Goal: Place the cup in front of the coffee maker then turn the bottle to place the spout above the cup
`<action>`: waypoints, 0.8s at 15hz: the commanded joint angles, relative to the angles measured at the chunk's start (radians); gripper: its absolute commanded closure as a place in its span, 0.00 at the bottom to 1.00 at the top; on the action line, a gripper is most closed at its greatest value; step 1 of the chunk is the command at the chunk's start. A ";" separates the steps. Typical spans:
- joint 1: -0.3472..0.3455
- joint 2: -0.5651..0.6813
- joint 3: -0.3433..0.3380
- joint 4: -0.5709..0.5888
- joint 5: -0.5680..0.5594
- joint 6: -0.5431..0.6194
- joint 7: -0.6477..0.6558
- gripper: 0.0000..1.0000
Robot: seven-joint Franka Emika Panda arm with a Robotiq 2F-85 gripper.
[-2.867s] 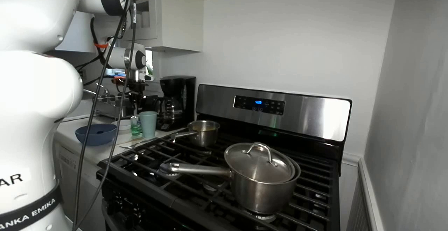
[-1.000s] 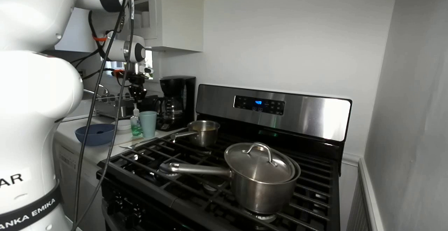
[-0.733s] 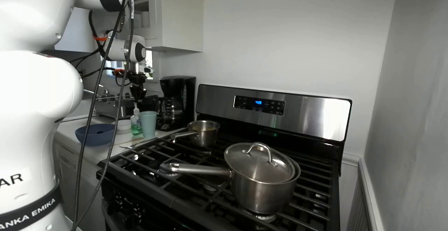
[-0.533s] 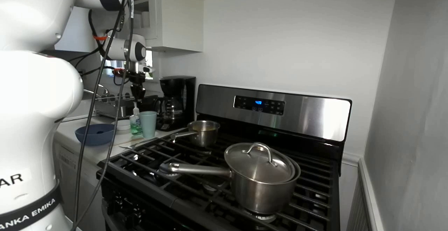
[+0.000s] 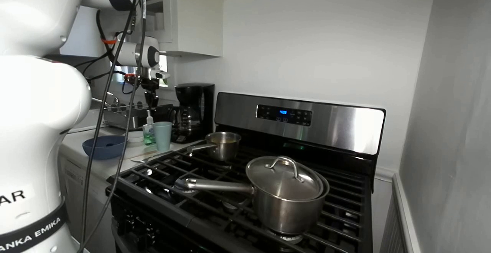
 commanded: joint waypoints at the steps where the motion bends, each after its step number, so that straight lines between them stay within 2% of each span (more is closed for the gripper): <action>1: 0.000 -0.042 0.004 -0.081 0.000 0.120 -0.010 0.95; 6: -0.002 -0.053 -0.001 -0.135 0.017 0.188 0.011 0.95; 12: -0.002 -0.078 -0.013 -0.160 0.052 0.147 0.146 0.95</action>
